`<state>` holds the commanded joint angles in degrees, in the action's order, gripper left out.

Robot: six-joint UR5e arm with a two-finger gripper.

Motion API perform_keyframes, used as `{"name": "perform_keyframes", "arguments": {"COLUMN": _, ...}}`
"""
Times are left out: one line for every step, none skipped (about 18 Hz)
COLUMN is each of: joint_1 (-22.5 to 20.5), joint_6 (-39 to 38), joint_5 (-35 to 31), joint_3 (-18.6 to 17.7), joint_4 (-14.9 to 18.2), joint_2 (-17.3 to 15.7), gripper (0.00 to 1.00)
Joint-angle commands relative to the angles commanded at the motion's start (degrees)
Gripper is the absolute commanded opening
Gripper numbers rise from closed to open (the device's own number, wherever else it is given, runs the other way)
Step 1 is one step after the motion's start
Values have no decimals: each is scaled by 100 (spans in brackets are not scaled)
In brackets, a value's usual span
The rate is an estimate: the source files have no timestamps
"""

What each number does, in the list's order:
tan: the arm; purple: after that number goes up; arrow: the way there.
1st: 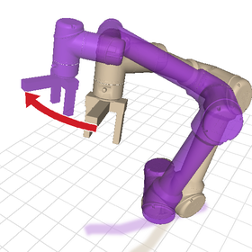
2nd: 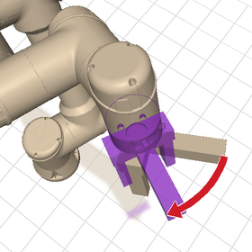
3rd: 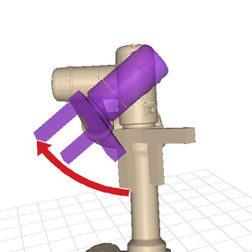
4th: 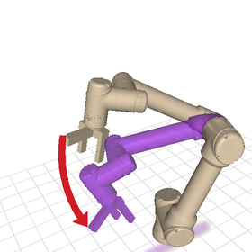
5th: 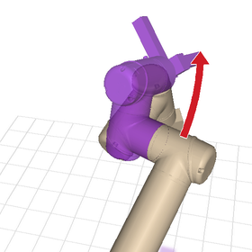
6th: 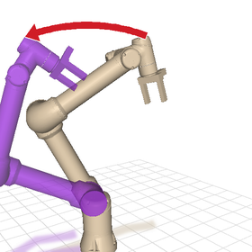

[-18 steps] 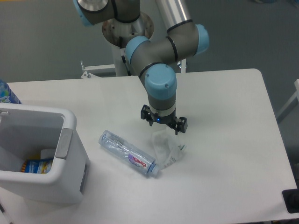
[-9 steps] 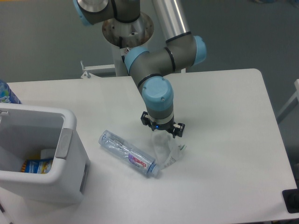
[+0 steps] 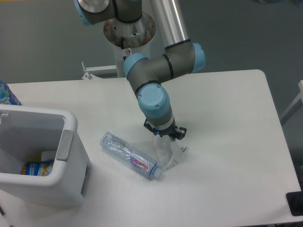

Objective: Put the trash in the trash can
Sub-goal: 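Lower the gripper and close it on the plastic bag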

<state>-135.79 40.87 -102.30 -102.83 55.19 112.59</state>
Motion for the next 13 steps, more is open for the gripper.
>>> {"name": "perform_keyframes", "arguments": {"joint_1": 0, "joint_6": 9, "joint_5": 9, "joint_3": 9, "joint_4": 26, "joint_2": -18, "gripper": 0}}
{"name": "perform_keyframes", "arguments": {"joint_1": 0, "joint_6": 17, "joint_5": 9, "joint_3": 18, "joint_4": 27, "joint_2": -53, "gripper": 0}}
{"name": "perform_keyframes", "arguments": {"joint_1": 0, "joint_6": 35, "joint_5": 9, "joint_3": 35, "joint_4": 35, "joint_2": -62, "gripper": 0}}
{"name": "perform_keyframes", "arguments": {"joint_1": 0, "joint_6": 44, "joint_5": 17, "joint_3": 70, "joint_4": 44, "joint_2": -88, "gripper": 0}}
{"name": "perform_keyframes", "arguments": {"joint_1": 0, "joint_6": 53, "joint_5": 61, "joint_3": 131, "joint_4": 62, "joint_2": -106, "gripper": 0}}
{"name": "perform_keyframes", "arguments": {"joint_1": -9, "joint_6": 53, "joint_5": 79, "joint_3": 184, "joint_4": 105, "joint_2": -132, "gripper": 0}}
{"name": "perform_keyframes", "arguments": {"joint_1": -26, "joint_6": 53, "joint_5": 105, "joint_3": 211, "joint_4": 114, "joint_2": -150, "gripper": 0}}
{"name": "perform_keyframes", "arguments": {"joint_1": -35, "joint_6": 44, "joint_5": 158, "joint_3": 220, "joint_4": 106, "joint_2": -202, "gripper": 0}}
{"name": "perform_keyframes", "arguments": {"joint_1": -44, "joint_6": 27, "joint_5": 193, "joint_3": 246, "joint_4": 106, "joint_2": -298, "gripper": 0}}
{"name": "perform_keyframes", "arguments": {"joint_1": -52, "joint_6": 0, "joint_5": 193, "joint_3": 316, "joint_4": 114, "joint_2": -360, "gripper": 0}}
{"name": "perform_keyframes", "arguments": {"joint_1": -61, "joint_6": 0, "joint_5": 185, "joint_3": 360, "joint_4": 114, "joint_2": -404, "gripper": 0}}
{"name": "perform_keyframes", "arguments": {"joint_1": -87, "joint_6": -9, "joint_5": 193, "joint_3": 404, "joint_4": 106, "joint_2": -448, "gripper": 0}}
{"name": "perform_keyframes", "arguments": {"joint_1": -114, "joint_6": -17, "joint_5": 202, "joint_3": 465, "joint_4": 114, "joint_2": -483, "gripper": 0}}
